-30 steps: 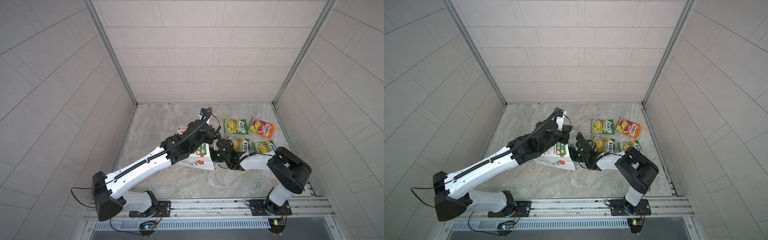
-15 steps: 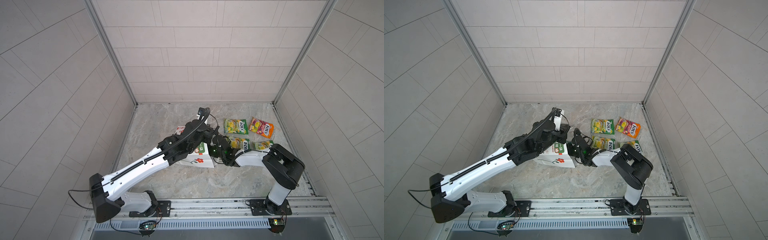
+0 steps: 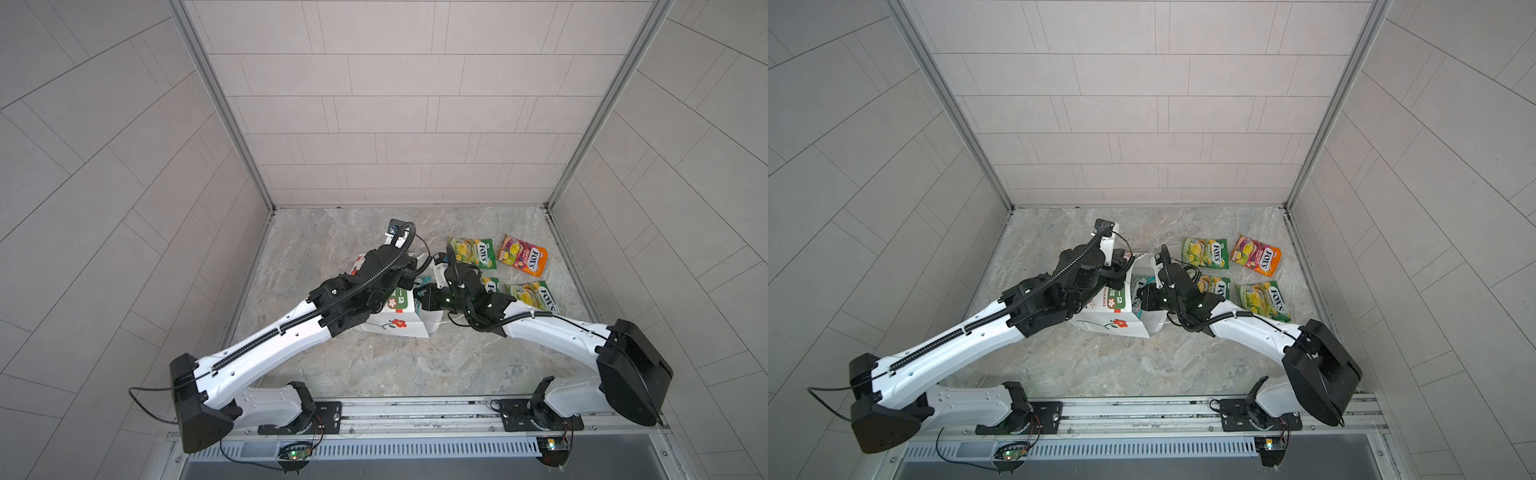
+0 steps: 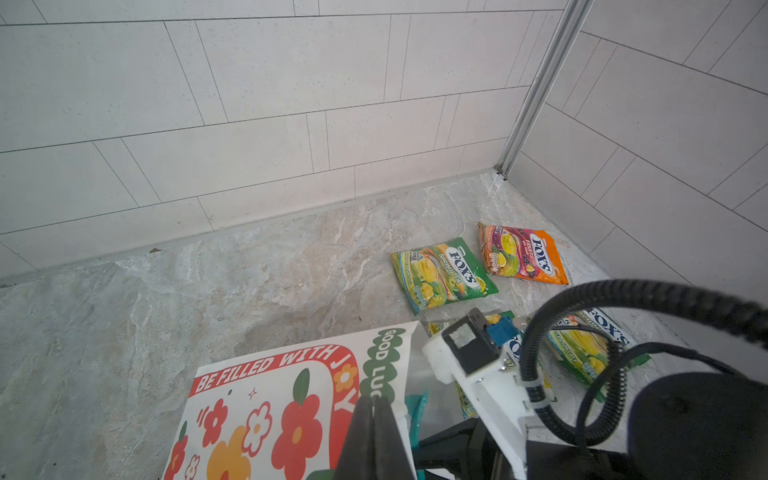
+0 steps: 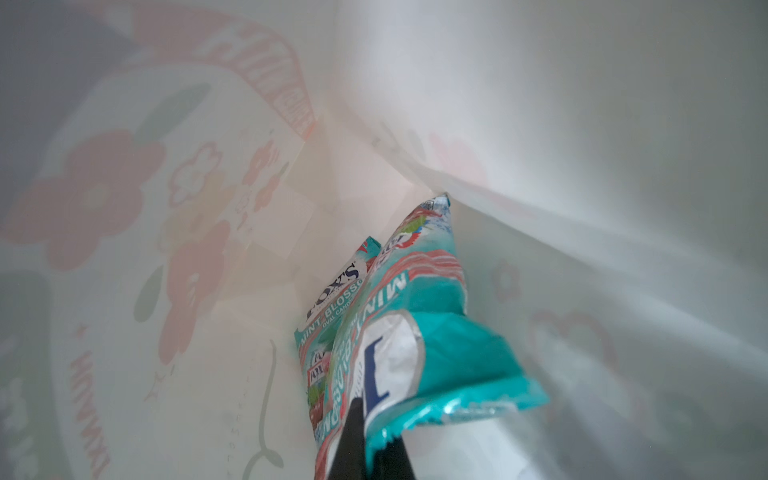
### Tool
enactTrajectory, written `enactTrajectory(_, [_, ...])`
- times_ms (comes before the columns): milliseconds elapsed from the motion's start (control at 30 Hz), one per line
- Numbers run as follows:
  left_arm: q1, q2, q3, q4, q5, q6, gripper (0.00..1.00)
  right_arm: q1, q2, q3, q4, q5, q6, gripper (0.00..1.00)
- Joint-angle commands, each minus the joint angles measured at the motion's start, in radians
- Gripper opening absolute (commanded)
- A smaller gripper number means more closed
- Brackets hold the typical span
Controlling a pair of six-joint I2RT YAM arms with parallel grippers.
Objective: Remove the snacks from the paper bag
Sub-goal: 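Lift the teal pack up out of the bag with the right gripper, then carry the teal pack beside the other packs and lower it onto the table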
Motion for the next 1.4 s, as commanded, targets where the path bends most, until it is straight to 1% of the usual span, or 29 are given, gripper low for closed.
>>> enactTrajectory(0, [0.001, -0.027, -0.005, -0.018, -0.056, 0.016, 0.0, -0.008, -0.093, -0.008, -0.068, 0.002, -0.062, 0.0])
enactTrajectory(133, [0.001, -0.026, -0.006, -0.032, -0.092, 0.02, 0.0, -0.026, -0.2, -0.018, -0.107, -0.011, -0.112, 0.0])
enactTrajectory(267, [0.002, -0.031, -0.007, -0.041, -0.118, 0.023, 0.0, -0.052, -0.275, 0.021, -0.211, -0.033, -0.159, 0.0])
enactTrajectory(400, [0.002, -0.037, -0.007, -0.062, -0.159, 0.025, 0.0, -0.088, -0.339, 0.067, -0.272, -0.076, -0.176, 0.0])
enactTrajectory(567, [0.006, -0.053, -0.015, -0.077, -0.196, 0.037, 0.0, -0.124, -0.415, 0.155, -0.338, -0.103, -0.203, 0.0])
enactTrajectory(767, [0.011, -0.08, -0.026, -0.085, -0.197, 0.058, 0.0, -0.174, -0.453, 0.301, -0.425, -0.071, -0.219, 0.0])
enactTrajectory(833, [0.013, -0.092, -0.031, -0.086, -0.194, 0.062, 0.0, -0.198, -0.441, 0.361, -0.475, -0.034, -0.238, 0.0])
enactTrajectory(967, [0.018, -0.124, -0.04, -0.089, -0.194, 0.066, 0.0, -0.258, -0.391, 0.426, -0.531, 0.021, -0.27, 0.0])
enactTrajectory(1100, [0.021, -0.158, -0.051, -0.089, -0.197, 0.071, 0.0, -0.348, -0.305, 0.45, -0.537, 0.014, -0.281, 0.0])
enactTrajectory(1167, [0.024, -0.171, -0.058, -0.088, -0.199, 0.076, 0.0, -0.377, -0.252, 0.456, -0.531, 0.013, -0.294, 0.0])
enactTrajectory(1233, [0.026, -0.183, -0.063, -0.091, -0.203, 0.081, 0.0, -0.391, -0.186, 0.47, -0.524, 0.011, -0.319, 0.0])
enactTrajectory(1367, [0.029, -0.2, -0.07, -0.096, -0.206, 0.077, 0.0, -0.401, -0.051, 0.508, -0.496, -0.036, -0.361, 0.0])
